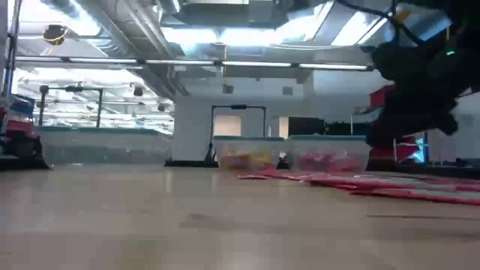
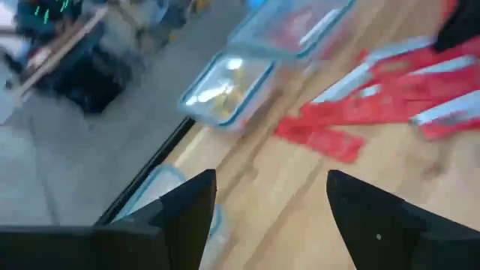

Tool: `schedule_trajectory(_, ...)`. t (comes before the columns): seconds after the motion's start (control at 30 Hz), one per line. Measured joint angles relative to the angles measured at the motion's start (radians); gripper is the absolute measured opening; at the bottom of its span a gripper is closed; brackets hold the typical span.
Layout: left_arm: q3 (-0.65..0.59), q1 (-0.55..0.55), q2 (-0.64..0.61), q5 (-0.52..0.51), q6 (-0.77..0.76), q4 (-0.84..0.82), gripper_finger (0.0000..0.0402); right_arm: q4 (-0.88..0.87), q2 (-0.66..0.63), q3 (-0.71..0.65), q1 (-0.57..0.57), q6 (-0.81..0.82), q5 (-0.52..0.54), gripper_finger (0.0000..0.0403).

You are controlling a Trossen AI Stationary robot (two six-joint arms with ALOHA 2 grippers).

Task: Sort candy
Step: Open the rectangular transparent bin

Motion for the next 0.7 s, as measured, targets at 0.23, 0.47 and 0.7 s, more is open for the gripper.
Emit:
schedule_trajectory(0.23,-0.001,0.242,0.0,0.088,0.227,0.001,0.0238,0.277,0.173,0.0,-0.063,-0.152,-0.029,0.0)
schedule_trajectory(0.47,-0.116,0.462,-0.068,0.211,0.385,0.002,0.0238,0.462,0.282,0.0,0.014,-0.181,-0.02,0.0)
schedule_trajectory(0.7,-0.367,0.679,-0.163,0.317,0.481,0.158,0.0238,0.554,0.279,0.0,0.12,-0.179,0.109,0.0)
